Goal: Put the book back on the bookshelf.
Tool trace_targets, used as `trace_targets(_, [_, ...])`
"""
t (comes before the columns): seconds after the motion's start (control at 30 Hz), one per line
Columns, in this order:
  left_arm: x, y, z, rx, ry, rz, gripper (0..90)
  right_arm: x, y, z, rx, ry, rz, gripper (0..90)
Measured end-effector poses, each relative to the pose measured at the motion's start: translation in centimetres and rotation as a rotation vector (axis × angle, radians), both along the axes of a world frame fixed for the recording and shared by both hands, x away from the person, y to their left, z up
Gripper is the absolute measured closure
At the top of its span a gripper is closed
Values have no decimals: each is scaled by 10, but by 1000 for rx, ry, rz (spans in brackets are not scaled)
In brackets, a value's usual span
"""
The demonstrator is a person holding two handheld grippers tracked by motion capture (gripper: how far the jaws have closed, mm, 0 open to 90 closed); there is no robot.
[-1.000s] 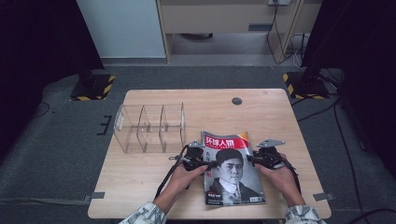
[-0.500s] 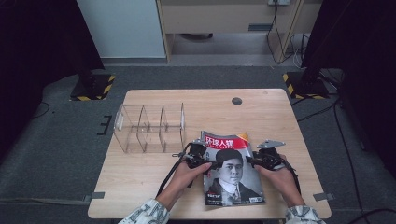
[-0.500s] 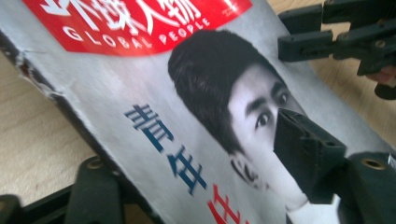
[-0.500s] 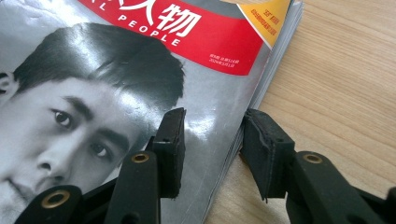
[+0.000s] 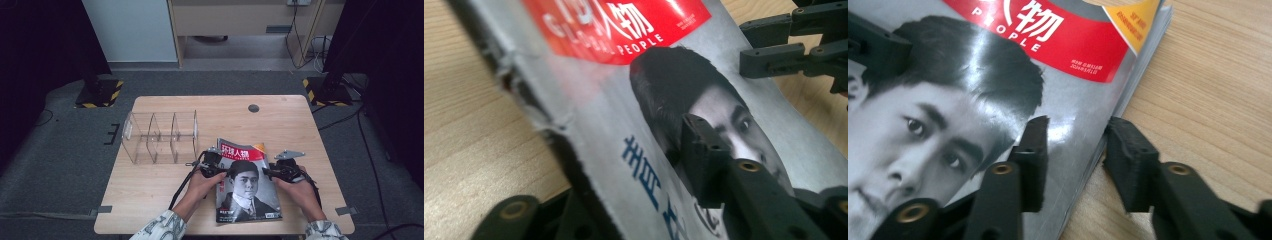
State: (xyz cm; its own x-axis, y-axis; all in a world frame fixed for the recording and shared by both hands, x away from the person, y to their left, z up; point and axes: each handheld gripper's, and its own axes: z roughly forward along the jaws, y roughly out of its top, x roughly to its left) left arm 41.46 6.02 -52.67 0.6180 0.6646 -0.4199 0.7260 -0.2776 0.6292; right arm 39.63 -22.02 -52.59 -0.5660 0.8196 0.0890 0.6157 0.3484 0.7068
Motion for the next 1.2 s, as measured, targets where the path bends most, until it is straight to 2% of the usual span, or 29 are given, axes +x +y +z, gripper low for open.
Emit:
trace_targets(0.1, [-2,0,2,-11,-1,-10,720,3,2,-2,19,13,-44,421])
trace_targets(0.23, [-5,-3,4,-13,4,-30,731,8,4,-4,31,0,-74,394])
trace_targets(0.33, [-6,-5,5,-5,-8,-39,716,8,4,-5,38,-4,-71,408])
trace_targets(0.53, [0,-5,6,-18,11,-31,551,8,1,-6,46,-19,-72,489])
trace_targets(0.6, [4,-4,7,-35,28,-24,547,8,1,-6,49,-16,-73,498])
trace_targets(0.67, [7,-5,7,-36,34,-18,542,8,1,-6,49,-18,-71,522])
trace_targets(0.87, [12,-8,6,-49,52,-18,562,8,1,-6,54,-16,-58,554])
trace_targets(1.07, [16,-12,6,-16,52,-29,590,7,1,-5,62,-15,-50,581])
trace_targets(1.13, [16,-11,6,-4,37,-26,659,7,1,-4,68,-16,-52,583])
trace_targets(1.2, [16,-11,7,-15,39,-18,697,7,1,-4,64,-13,-51,583])
